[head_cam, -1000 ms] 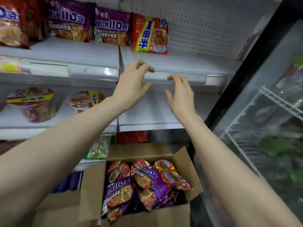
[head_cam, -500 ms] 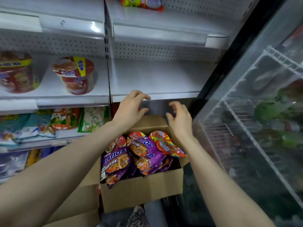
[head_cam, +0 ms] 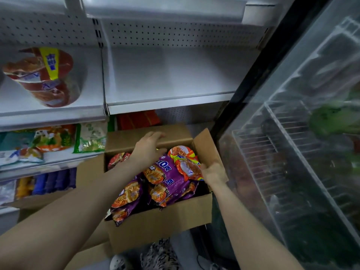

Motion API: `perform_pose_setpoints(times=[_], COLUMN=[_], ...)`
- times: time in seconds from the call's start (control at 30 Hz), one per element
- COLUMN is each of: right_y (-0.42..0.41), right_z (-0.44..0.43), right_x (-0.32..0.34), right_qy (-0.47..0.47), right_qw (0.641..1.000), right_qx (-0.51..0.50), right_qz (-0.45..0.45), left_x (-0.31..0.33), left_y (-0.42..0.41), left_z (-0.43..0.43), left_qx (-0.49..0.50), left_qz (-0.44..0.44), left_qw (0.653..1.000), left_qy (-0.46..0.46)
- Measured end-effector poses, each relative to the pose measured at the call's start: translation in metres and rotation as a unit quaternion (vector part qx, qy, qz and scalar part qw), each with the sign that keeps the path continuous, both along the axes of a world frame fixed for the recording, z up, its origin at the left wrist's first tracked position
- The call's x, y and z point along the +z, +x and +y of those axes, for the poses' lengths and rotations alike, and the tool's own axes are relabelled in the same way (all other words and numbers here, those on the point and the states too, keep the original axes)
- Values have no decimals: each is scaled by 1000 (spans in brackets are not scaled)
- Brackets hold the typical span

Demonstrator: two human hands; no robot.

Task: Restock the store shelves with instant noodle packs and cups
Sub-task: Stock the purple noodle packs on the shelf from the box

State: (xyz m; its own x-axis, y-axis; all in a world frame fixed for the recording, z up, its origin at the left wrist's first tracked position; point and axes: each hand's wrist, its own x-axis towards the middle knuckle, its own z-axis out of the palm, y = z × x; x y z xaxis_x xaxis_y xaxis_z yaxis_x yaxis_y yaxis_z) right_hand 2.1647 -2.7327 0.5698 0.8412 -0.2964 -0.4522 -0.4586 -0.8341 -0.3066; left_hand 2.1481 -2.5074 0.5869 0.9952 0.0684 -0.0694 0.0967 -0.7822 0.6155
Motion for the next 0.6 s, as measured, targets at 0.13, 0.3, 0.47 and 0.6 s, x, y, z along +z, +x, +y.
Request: perform_pose_setpoints(times=[0.13, 0.3, 0.47, 0.6], right_y=[14, 29, 31, 34], right_z=[-9, -13, -10, -9], right_x=[-45, -93, -110, -121], right_qy=[29, 44, 94, 114], right_qw=[998, 993, 985, 983], right_qx=[-27, -74, -122, -125], right_qz=[50, 84, 83, 75], left_x=[-29, -76, -123, -148], left_y=[26, 62, 86, 105], left_z=[-13, -35, -53, -66], left_qx=[-24, -70, -124, -148], left_qz=[62, 132, 190, 237], left_qw=[998, 989, 974, 960], left_qy=[17, 8, 23, 33])
